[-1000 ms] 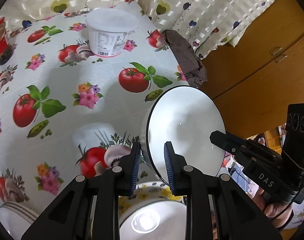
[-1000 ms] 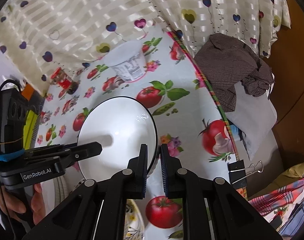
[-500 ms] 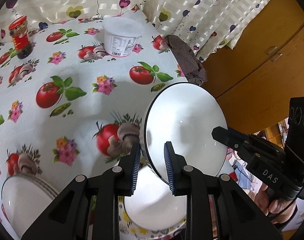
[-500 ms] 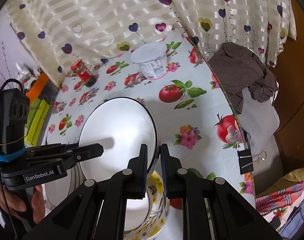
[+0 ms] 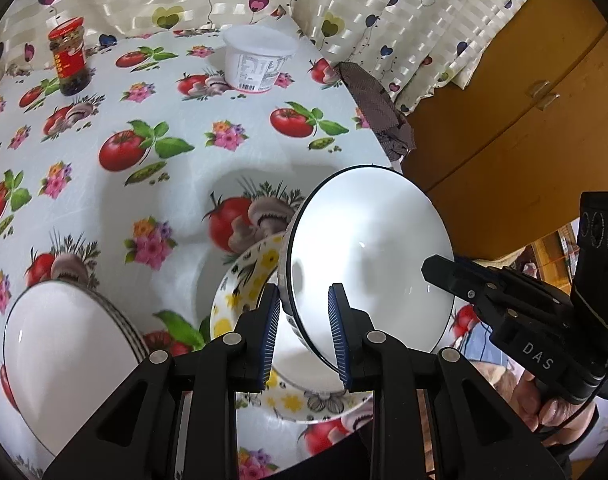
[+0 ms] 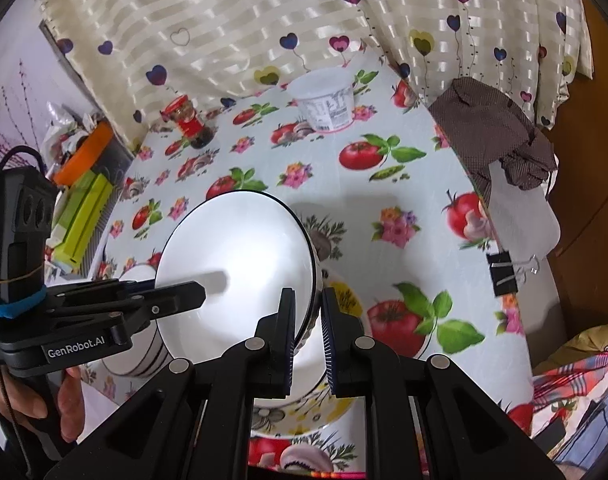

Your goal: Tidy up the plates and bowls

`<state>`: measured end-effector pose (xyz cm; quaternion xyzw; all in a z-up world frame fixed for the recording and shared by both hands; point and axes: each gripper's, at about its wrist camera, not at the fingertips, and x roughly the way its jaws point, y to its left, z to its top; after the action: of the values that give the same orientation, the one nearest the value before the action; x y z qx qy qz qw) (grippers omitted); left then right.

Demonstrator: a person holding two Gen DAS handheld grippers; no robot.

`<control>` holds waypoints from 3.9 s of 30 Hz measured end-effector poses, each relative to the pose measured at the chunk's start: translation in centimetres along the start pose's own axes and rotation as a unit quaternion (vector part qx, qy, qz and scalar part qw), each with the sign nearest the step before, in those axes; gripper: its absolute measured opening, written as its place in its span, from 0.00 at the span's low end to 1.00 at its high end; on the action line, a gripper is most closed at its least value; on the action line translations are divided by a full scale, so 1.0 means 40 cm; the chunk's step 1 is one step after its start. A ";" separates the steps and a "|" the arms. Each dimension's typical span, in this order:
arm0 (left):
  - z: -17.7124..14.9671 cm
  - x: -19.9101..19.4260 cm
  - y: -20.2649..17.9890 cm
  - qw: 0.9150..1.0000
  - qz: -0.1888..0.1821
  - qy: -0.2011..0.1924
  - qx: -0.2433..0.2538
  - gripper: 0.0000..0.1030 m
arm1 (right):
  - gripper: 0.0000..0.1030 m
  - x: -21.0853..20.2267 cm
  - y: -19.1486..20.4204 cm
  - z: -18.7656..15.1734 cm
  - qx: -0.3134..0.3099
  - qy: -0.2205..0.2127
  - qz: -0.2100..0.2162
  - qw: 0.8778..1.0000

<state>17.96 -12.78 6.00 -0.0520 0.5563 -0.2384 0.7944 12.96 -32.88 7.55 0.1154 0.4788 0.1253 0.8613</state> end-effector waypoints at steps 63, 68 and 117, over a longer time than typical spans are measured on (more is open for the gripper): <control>-0.105 0.063 -0.006 0.998 0.055 -0.022 0.028 0.24 | 0.14 0.074 -0.002 -0.089 -0.015 0.020 -0.029 0.999; -0.110 0.057 0.004 0.998 0.040 -0.032 0.018 0.24 | 0.10 0.055 0.008 -0.085 -0.034 -0.005 -0.038 0.999; -0.097 -0.013 -0.017 0.989 0.027 -0.134 0.064 0.24 | 0.25 0.031 -0.045 -0.071 -0.008 -0.030 0.027 0.999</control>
<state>14.08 -12.43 5.21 -0.0179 0.4296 -0.2427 0.8696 11.37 -33.96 4.50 0.1253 0.4485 0.1485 0.8724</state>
